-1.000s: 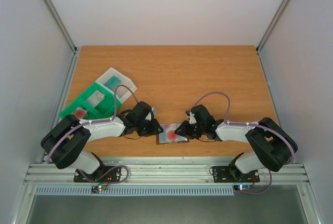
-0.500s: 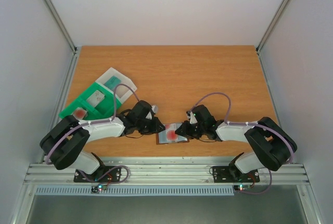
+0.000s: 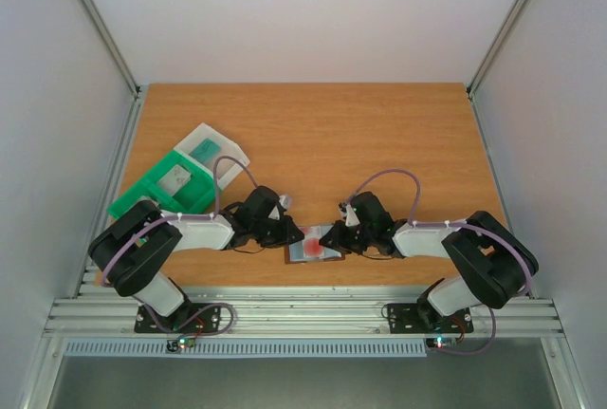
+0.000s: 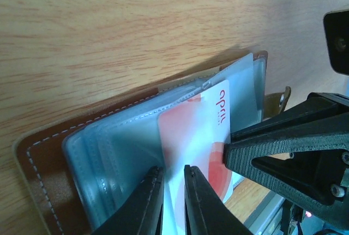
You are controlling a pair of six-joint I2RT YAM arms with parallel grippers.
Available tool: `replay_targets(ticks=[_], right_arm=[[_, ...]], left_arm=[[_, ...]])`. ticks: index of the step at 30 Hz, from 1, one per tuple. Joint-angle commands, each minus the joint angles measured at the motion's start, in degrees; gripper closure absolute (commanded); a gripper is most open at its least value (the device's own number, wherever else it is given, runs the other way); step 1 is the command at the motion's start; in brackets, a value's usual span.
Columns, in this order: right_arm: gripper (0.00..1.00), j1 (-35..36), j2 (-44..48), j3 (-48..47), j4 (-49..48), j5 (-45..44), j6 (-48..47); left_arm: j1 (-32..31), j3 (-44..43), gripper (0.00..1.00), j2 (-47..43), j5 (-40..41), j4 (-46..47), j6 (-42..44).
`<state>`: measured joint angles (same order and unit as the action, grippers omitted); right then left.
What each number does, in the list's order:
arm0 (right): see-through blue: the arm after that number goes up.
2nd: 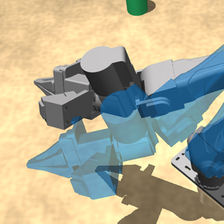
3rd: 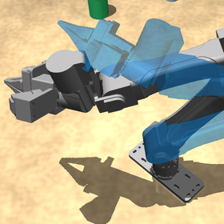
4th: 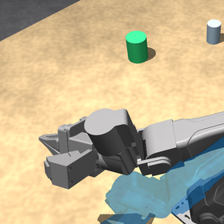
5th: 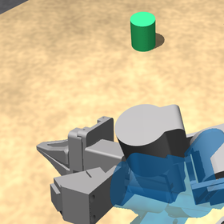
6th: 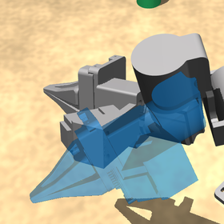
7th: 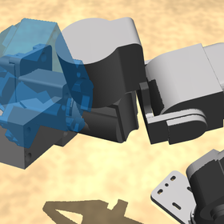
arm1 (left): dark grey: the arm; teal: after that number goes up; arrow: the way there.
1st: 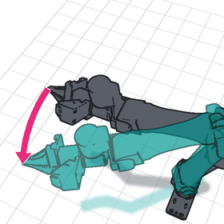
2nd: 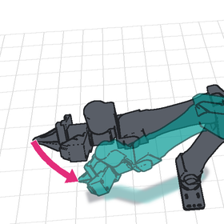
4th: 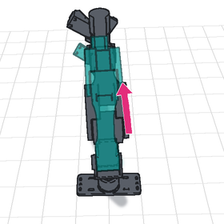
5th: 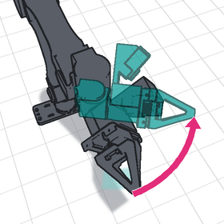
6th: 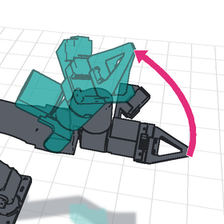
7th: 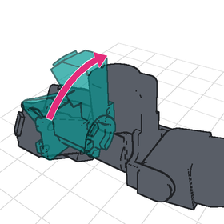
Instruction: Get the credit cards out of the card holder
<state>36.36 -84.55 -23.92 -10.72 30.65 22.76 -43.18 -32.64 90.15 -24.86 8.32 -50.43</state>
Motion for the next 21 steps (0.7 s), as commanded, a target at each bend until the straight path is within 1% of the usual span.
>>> replay_targets(ticks=[1, 4, 5, 14, 21], right_arm=[[0.93, -0.3, -0.7, 1.2, -1.1, 0.5, -0.3], [0.98, -0.6, 0.1, 1.8, -1.4, 0.9, -0.4], [0.99, -0.9, 0.3, 2.1, -1.6, 1.0, -0.5], [0.99, -3.8, 3.1, 3.8, -1.5, 3.3, -0.6], [0.99, -4.7, 7.7, 3.3, 4.2, 2.8, -2.6]], left_arm=[[-0.3, 1.5, 0.88, 1.5, 1.3, 1.0, 0.5], [-0.3, 1.5, 0.88, 1.3, 1.9, 0.1, 0.7], [-0.3, 1.6, 0.88, 1.3, 2.0, 0.0, 0.7], [-0.2, 1.9, 0.87, 0.5, 2.8, -0.3, 0.4], [-0.3, 1.7, 0.86, -0.1, 2.7, -0.7, 0.2]])
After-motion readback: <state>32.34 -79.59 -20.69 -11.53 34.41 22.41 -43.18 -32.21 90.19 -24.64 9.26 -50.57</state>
